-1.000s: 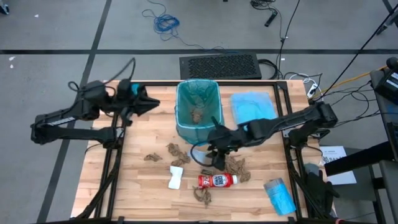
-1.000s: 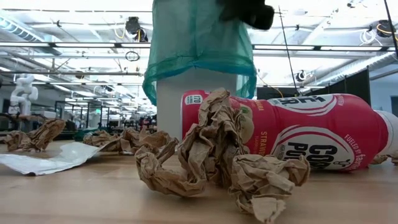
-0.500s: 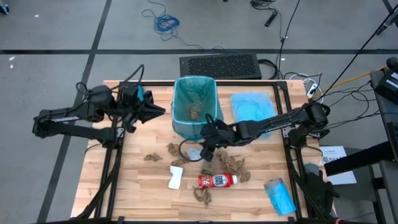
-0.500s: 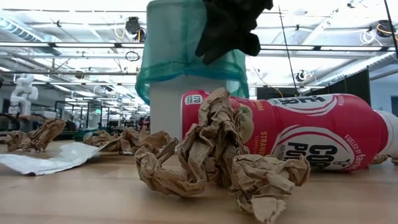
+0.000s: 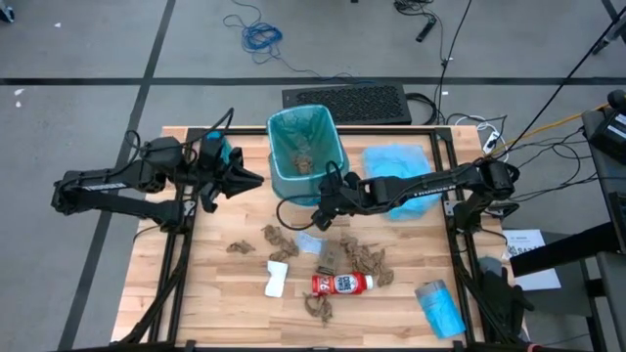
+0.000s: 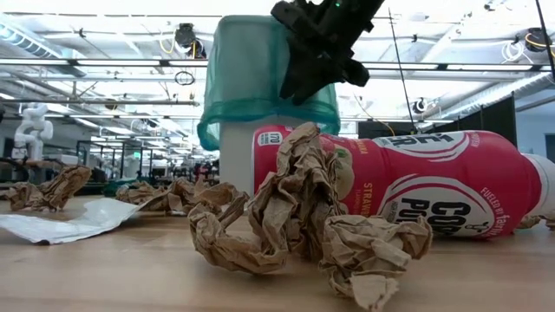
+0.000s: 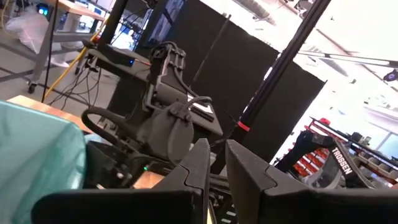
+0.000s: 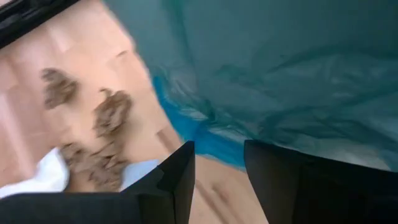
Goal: Place trash/remove bag and relplace
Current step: Move the white trash bin to the top center of the table, then put the brown paper into the blue trash bag inside the white trash bin
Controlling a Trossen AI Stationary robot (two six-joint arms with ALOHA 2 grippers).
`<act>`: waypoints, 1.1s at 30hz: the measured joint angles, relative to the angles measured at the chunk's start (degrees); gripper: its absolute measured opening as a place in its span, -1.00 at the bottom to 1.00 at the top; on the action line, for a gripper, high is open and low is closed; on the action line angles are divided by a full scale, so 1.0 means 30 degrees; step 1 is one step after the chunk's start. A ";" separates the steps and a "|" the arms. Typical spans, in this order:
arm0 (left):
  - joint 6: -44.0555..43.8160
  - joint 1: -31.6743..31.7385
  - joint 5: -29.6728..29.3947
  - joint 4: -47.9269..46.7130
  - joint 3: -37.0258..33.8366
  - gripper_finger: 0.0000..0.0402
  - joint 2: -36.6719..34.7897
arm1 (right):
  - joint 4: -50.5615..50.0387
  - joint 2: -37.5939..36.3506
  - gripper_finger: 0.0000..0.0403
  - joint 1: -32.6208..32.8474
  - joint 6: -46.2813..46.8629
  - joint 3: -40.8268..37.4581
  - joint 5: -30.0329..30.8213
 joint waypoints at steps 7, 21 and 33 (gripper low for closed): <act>0.0095 -0.0271 0.0007 0.0006 0.0000 -0.75 -0.0015 | -0.0284 0.0000 -0.36 -0.1015 0.0120 0.0000 0.1332; 0.0130 -0.0860 0.0043 -0.0014 0.0000 -0.75 -0.0015 | 0.0838 -0.1025 -0.36 -0.0220 -0.0813 0.0000 -0.3446; -0.0093 -0.0907 -0.0728 -1.0255 0.0007 -0.75 -0.0909 | 0.0444 -0.7619 -0.36 0.2401 0.1054 0.0031 0.1861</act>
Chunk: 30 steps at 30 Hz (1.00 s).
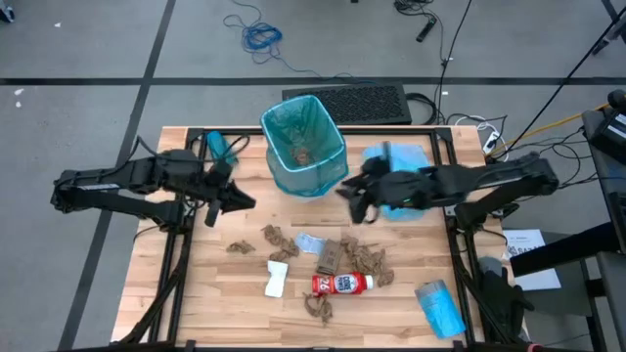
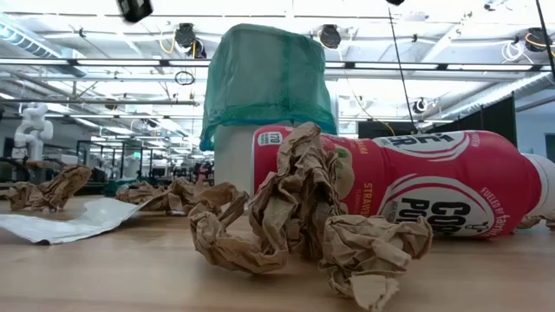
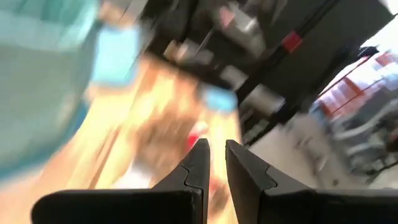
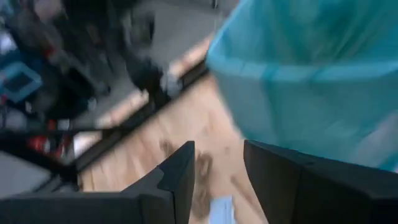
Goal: Place trash/remove bag and relplace
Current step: Put the brown paper into the blue trash bag inside the white trash bin
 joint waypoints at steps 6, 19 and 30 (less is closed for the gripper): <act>-0.0665 -0.0003 -0.0314 -0.4288 0.0000 -0.75 0.0944 | -0.0547 -0.2539 -0.36 -0.0336 -0.1036 0.0005 0.1735; -0.2855 -0.2067 -0.0802 -0.7828 -0.1591 -0.74 0.4701 | -0.3159 -0.4023 -0.36 -0.1275 -0.2457 -0.0002 0.1593; -0.4513 -0.2904 -0.2079 -0.7738 -0.2514 -0.30 0.7423 | -0.3949 -0.4023 -0.36 -0.1275 -0.3093 -0.0002 0.1589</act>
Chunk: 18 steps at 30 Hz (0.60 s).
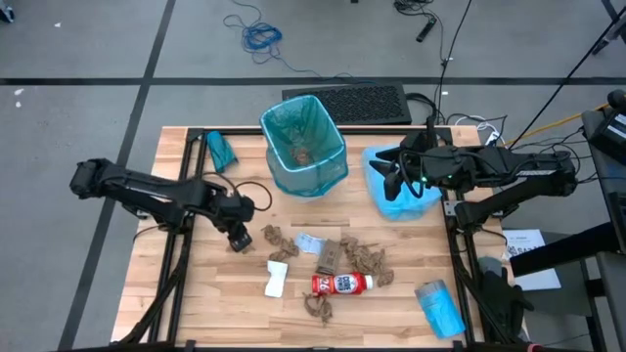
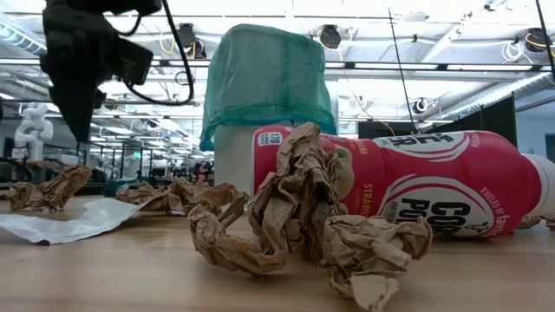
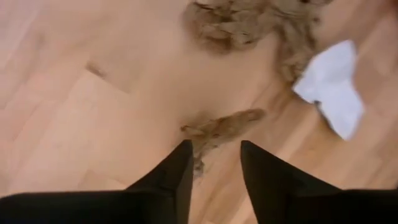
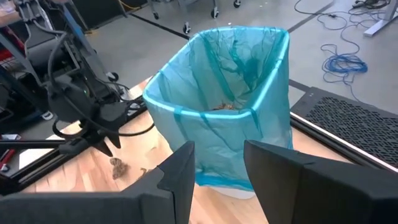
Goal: Place trash/remove bag and relplace
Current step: Put the brown paper into the blue trash bag inside the white trash bin
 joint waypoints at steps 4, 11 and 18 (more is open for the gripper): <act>-0.0449 -0.0270 0.0073 0.0069 -0.0007 -0.17 0.1217 | -0.0310 -0.0029 -0.36 0.0000 0.0000 -0.0011 -0.0015; -0.0402 -0.1365 0.0912 0.0643 -0.0007 -0.08 0.2686 | -0.0501 -0.0051 -0.36 0.0000 0.0000 -0.0022 -0.0058; -0.0361 -0.1962 0.0134 0.1457 -0.0007 -0.08 0.3536 | -0.0539 -0.0051 -0.36 0.0000 0.0000 -0.0022 -0.0061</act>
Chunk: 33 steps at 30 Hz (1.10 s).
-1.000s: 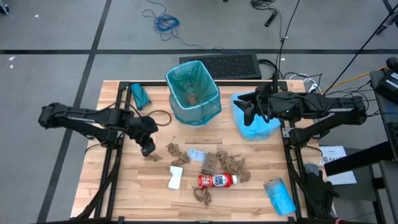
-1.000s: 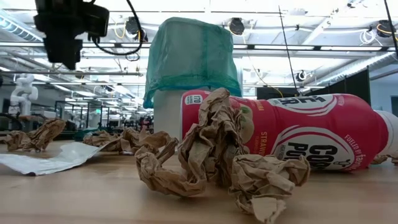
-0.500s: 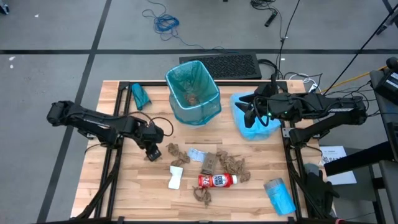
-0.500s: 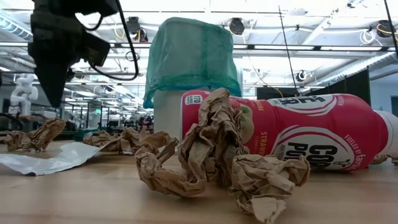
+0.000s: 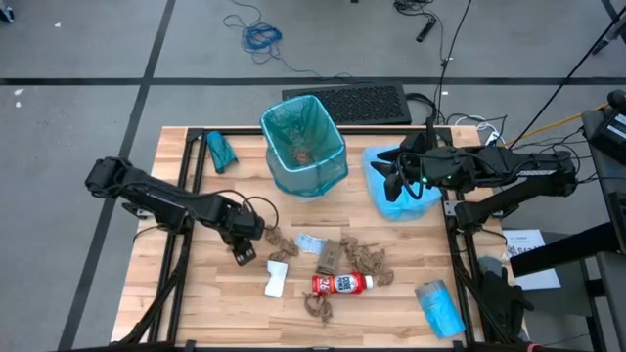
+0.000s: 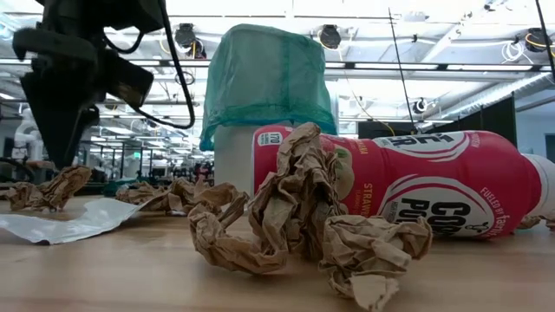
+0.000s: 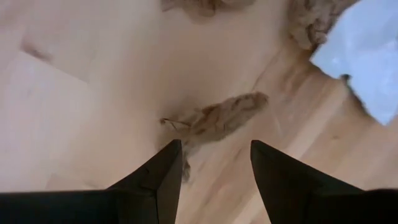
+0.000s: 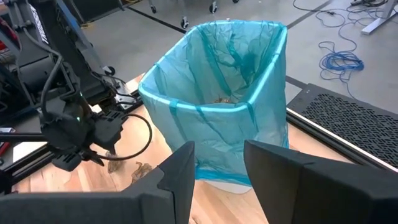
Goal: Place trash/remove bag and relplace
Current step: Put the brown paper into the blue trash bag inside the white trash bin
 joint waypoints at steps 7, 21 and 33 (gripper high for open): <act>0.0997 0.0000 -0.0424 0.0246 0.0000 -0.08 0.1831 | 0.0000 -0.0007 -0.36 -0.0095 0.0036 0.0000 -0.0026; 0.0817 0.0000 -0.0306 0.0216 0.0000 -0.91 0.3362 | 0.0090 -0.0007 -0.36 -0.0087 0.0226 0.0000 -0.0024; -0.0125 0.0000 -0.0766 0.0103 0.1973 -0.99 0.1668 | 0.0098 -0.0007 -0.36 -0.0102 0.0226 0.0000 -0.0012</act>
